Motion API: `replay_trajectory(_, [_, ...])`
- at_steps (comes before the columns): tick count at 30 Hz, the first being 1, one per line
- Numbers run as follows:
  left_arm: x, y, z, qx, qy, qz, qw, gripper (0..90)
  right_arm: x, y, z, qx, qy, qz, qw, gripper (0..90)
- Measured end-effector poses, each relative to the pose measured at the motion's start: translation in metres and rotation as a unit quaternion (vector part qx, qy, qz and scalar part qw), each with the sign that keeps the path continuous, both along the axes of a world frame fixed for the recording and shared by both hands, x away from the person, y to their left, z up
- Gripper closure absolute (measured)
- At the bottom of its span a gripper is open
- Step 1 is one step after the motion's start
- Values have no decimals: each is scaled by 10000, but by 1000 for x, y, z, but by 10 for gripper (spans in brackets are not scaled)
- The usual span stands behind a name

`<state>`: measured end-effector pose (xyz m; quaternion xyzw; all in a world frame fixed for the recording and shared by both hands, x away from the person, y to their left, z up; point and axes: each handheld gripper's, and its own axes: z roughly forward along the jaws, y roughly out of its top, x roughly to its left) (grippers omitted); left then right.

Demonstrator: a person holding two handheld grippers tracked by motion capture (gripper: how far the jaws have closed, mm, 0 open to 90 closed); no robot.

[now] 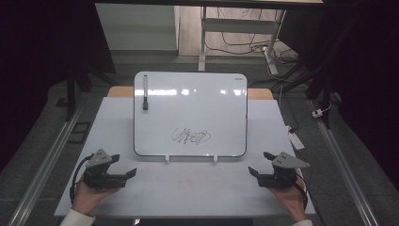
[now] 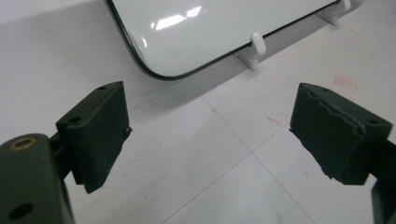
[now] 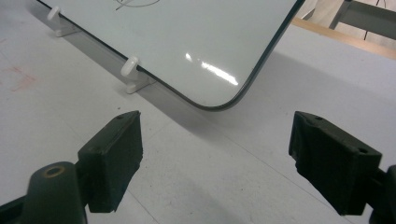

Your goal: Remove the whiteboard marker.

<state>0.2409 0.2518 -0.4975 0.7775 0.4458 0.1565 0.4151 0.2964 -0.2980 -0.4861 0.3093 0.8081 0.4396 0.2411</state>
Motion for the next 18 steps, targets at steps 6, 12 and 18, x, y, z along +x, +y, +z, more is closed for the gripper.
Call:
replay_trajectory(6, [0, 0, 1, 14, -14, -24, 10000, 142, -4, 2, -1, -7, -142, 15, 9999, 190])
replay_trajectory(12, [1, -1, 0, 12, 35, 18, 10000, 149, -6, 2, -2, -16, -188, 11, 9998, 204])
replay_trajectory(18, [1, -2, 4, -69, 38, 13, 10000, 153, -5, 1, 1, 61, -161, -20, 9998, 223])
